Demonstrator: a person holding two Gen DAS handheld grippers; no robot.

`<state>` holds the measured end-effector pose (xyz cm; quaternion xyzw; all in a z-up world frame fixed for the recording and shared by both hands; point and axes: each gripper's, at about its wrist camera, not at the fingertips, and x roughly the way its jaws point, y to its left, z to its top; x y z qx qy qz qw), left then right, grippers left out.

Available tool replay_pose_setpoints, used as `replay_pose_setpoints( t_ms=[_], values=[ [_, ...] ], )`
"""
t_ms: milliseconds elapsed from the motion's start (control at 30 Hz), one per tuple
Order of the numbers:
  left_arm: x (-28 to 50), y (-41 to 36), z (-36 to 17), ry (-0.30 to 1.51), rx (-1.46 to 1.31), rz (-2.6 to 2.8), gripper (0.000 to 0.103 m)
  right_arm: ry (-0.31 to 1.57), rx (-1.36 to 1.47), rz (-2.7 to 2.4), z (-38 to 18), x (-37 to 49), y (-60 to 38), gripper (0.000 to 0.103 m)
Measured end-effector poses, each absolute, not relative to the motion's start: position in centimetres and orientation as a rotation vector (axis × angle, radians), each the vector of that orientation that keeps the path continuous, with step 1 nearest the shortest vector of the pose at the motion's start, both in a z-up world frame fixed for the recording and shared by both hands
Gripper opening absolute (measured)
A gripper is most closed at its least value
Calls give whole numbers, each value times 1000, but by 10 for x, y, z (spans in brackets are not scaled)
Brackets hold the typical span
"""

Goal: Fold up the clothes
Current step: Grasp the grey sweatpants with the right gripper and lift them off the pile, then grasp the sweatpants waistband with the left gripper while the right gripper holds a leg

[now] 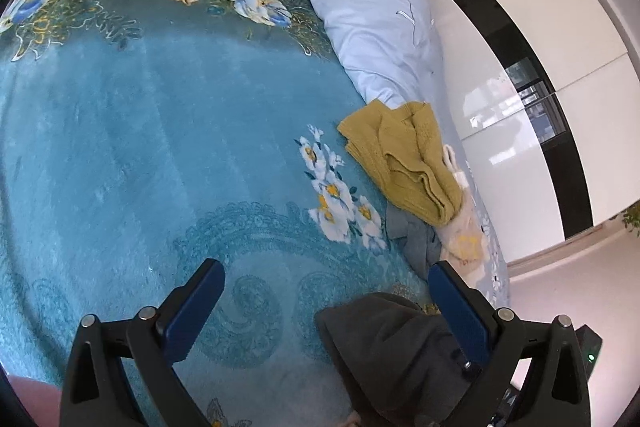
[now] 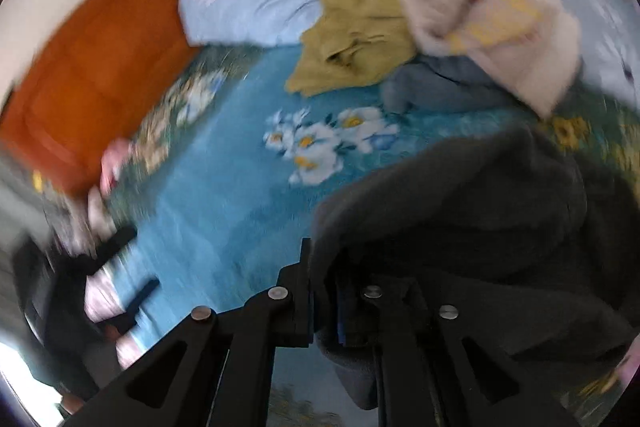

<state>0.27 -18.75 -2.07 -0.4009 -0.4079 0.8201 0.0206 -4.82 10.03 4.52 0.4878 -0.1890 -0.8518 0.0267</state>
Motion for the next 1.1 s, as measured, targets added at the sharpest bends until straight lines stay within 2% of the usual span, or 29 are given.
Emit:
replay_pose_setpoints(
  t_ms=[67,167,200,333,500,533,600,733,867,933,967,1000,1067,1100],
  values=[
    [1,-184,-21,-1247,-1251,2542,103,-507,1485,-2609,52,-43,102,19],
    [-4,-176,-21,-1189,-1278,2531,103,-582,1414,-2598,66,-24,128,43],
    [-4,-174,-21,-1166,-1285,2532,103,-621,1393,-2606,67,-18,136,48],
    [-9,-160,-22,-1086,-1321,2517,103,-851,1372,-2686,60,12,188,48],
    [-14,-148,-24,-1015,-1363,2504,103,-1364,1267,-2559,37,15,237,49],
    [-14,-147,-25,-1004,-1370,2509,103,-1464,1236,-2515,32,13,244,52],
    [-14,-147,-25,-995,-1379,2517,103,-1658,1180,-2428,24,3,256,77],
    [-11,-153,-25,-1025,-1378,2541,103,-2005,1268,-2321,2,-24,274,78],
    [-10,-154,-25,-1034,-1373,2551,103,-1981,1550,-2343,-15,-46,280,78],
    [-11,-151,-24,-1011,-1376,2554,103,-1963,1576,-2345,-21,-48,281,64],
    [-11,-150,-24,-1002,-1372,2556,103,-1946,1565,-2358,-18,-48,281,36],
    [-11,-150,-23,-1003,-1367,2557,103,-1892,1549,-2399,-9,-50,280,16],
    [-10,-154,-23,-1030,-1354,2560,103,-1782,1514,-2477,9,-53,277,7],
    [-10,-156,-23,-1044,-1348,2562,103,-1727,1496,-2514,19,-55,275,6]
  ],
)
